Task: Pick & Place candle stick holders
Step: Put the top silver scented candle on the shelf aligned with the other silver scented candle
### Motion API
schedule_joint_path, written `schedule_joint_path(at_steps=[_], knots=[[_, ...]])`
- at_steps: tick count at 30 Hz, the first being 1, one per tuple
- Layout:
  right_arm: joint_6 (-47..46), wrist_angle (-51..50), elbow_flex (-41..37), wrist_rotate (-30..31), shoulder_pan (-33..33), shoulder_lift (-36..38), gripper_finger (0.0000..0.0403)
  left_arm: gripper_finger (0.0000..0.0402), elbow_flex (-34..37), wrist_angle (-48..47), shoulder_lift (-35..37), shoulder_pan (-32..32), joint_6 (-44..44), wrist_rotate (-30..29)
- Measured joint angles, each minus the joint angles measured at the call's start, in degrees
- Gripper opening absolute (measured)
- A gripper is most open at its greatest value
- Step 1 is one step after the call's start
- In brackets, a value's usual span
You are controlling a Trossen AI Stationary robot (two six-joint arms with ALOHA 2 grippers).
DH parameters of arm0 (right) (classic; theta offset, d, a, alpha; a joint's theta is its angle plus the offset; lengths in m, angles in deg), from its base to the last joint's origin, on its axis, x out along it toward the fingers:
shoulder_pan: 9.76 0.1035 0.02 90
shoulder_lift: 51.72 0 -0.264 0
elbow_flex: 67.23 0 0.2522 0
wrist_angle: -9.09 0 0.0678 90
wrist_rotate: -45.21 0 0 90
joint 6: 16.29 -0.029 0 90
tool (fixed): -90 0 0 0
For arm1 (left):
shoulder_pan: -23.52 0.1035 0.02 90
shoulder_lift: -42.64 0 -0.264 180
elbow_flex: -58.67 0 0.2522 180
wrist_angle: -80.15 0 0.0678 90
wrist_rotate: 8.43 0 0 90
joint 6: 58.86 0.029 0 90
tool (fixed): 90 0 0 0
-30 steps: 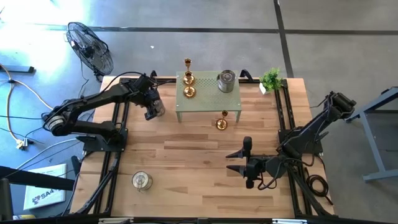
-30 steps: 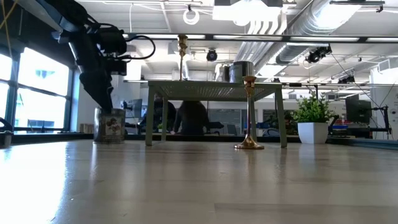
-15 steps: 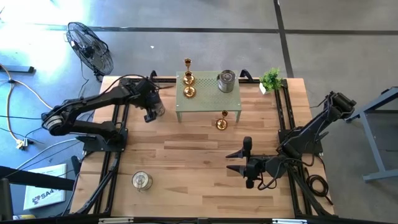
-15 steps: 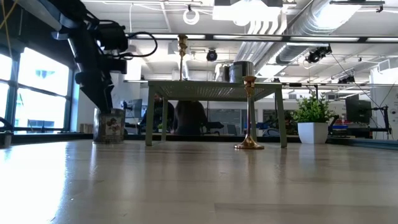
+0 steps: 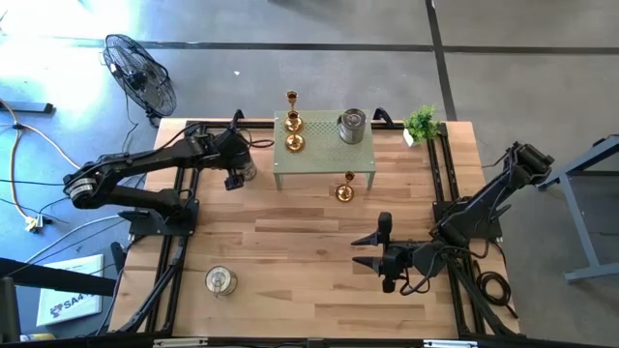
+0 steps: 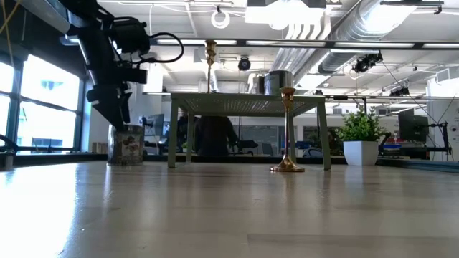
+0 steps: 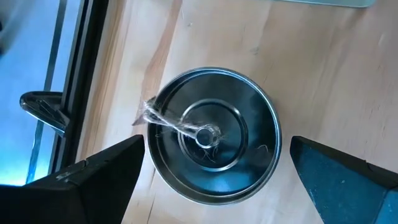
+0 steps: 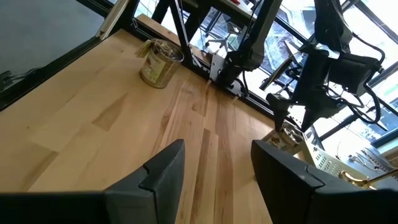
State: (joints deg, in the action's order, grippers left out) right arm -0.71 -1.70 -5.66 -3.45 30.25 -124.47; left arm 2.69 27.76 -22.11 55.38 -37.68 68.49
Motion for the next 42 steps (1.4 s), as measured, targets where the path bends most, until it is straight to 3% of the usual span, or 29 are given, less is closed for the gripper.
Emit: schedule_joint_path(at_steps=[15, 27, 42], knots=[[-0.3, -0.2, 0.0, -1.0, 0.0, 0.0, 0.0181, 0.0395, -0.1, 2.0, 0.0, 0.3, -0.4, 0.6], [-0.3, -0.2, 0.0, -1.3, 0.0, 0.0, 0.0181, 0.0395, -0.1, 2.0, 0.0, 10.9, -0.2, 10.9], [-0.3, -0.2, 0.0, -4.1, -1.7, 0.0, 0.0181, 0.0395, -0.2, 2.1, -6.1, 12.4, -0.5, 14.2]])
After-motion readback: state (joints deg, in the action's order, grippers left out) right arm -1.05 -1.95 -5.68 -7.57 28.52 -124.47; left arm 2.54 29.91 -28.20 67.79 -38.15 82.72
